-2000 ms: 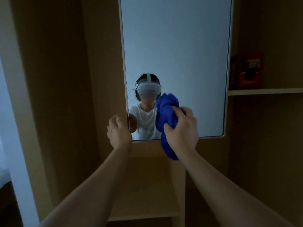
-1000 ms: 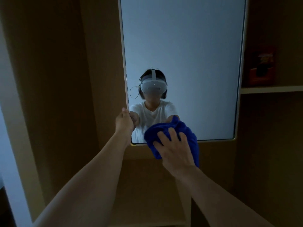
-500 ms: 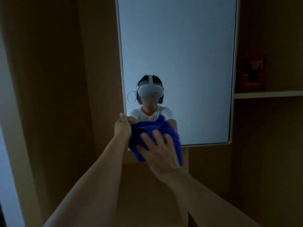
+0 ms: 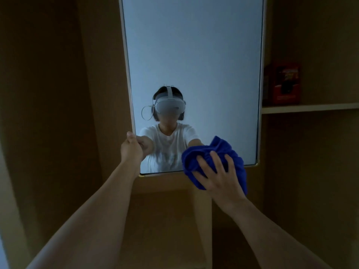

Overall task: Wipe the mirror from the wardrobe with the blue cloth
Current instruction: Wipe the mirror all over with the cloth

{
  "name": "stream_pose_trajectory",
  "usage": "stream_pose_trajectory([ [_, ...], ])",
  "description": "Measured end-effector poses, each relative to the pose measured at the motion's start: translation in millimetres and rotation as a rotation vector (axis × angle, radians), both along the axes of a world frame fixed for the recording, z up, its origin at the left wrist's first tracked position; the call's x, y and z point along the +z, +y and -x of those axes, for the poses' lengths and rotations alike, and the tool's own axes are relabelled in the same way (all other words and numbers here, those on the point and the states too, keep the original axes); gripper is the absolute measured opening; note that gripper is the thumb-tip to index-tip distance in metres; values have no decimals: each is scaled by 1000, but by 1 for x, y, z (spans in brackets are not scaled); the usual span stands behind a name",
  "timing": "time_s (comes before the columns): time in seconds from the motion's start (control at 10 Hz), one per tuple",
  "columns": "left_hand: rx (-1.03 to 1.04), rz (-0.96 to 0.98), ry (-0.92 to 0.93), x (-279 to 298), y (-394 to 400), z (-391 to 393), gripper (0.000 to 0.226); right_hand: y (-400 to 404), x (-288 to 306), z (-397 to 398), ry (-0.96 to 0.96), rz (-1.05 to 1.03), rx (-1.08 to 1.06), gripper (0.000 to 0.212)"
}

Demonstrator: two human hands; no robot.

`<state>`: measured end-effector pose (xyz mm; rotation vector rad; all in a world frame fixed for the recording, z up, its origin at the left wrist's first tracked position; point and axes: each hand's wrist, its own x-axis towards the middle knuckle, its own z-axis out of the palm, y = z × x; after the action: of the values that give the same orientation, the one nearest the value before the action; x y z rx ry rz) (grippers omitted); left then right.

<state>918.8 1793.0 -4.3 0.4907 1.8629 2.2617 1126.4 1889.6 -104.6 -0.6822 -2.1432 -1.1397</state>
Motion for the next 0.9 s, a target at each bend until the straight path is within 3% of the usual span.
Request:
stream_pose_trajectory([
  [0.1,-136,-147,-115,7,-6,-7,60,7,1,-16,131,31,16,73],
  [0.2,-154,-130,-62,5,-8,-5,57,17,-4,-41,191,251,-89,85],
  [0.3,-163,-146,-60,7,-9,-13,59,31,-4,-78,544,574,-320,78],
  [0.4,-182,-154,-72,8,-12,-16,60,40,-2,-96,1037,817,-231,66],
  [0.5,-110,-69,-38,3,-7,-7,58,42,10,-86,1448,844,-40,60],
  [0.6,16,59,54,0,-8,-2,61,25,17,-63,1343,681,-29,65],
  [0.7,59,57,63,-1,-6,-1,58,12,4,-43,1120,636,-120,64],
  [0.8,-107,-110,-111,6,-7,-8,59,14,-18,-42,954,743,-292,68],
  [0.9,-173,-205,-173,8,-11,-11,60,17,-17,-39,989,814,-309,68],
])
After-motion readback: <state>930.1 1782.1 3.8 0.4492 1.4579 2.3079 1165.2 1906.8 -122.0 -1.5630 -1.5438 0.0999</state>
